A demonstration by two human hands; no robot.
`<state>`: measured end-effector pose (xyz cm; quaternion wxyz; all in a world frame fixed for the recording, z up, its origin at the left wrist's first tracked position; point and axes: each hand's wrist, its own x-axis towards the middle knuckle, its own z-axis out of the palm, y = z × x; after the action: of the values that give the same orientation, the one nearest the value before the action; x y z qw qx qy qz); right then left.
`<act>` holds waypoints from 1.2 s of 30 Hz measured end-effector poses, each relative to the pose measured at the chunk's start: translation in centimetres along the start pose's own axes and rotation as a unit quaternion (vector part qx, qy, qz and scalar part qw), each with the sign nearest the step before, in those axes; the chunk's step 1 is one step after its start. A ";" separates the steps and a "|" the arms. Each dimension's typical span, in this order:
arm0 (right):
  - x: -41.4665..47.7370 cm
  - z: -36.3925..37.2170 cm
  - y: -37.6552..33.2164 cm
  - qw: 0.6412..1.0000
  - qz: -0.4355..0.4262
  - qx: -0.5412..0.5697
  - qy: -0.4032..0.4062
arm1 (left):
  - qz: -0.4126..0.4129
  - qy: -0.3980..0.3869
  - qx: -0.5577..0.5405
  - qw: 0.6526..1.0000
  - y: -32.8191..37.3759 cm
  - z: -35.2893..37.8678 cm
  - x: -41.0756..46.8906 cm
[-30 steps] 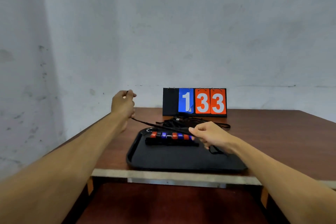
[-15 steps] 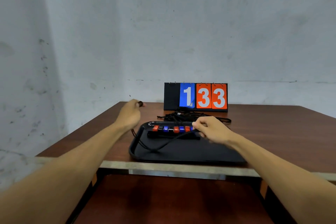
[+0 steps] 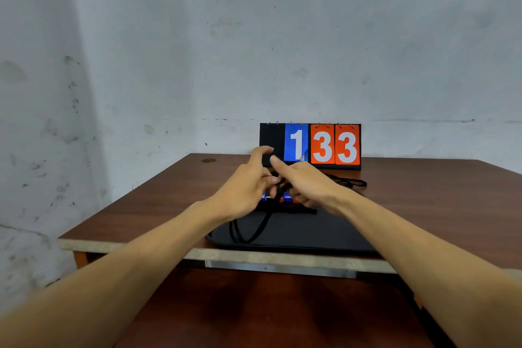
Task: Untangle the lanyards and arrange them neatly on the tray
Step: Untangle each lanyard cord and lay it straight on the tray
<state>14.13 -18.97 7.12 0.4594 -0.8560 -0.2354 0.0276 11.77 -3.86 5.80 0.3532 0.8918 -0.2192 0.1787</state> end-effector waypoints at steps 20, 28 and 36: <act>0.6 -3.1 6.5 0.977 0.023 0.195 0.088 | -0.205 0.026 -0.274 0.939 -6.4 -1.5 -1.7; 1.5 -2.5 9.0 0.990 0.029 0.130 0.036 | -0.191 0.049 -0.410 0.890 -8.7 -1.1 -1.0; 2.2 -1.8 10.8 0.997 0.009 0.073 0.018 | -0.177 0.099 -0.160 0.966 -11.7 -0.4 -0.8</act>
<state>20.67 -24.47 -0.12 0.5247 -0.8226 -0.2168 0.0329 17.11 4.28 -0.73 0.5374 0.8259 -0.0477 0.1637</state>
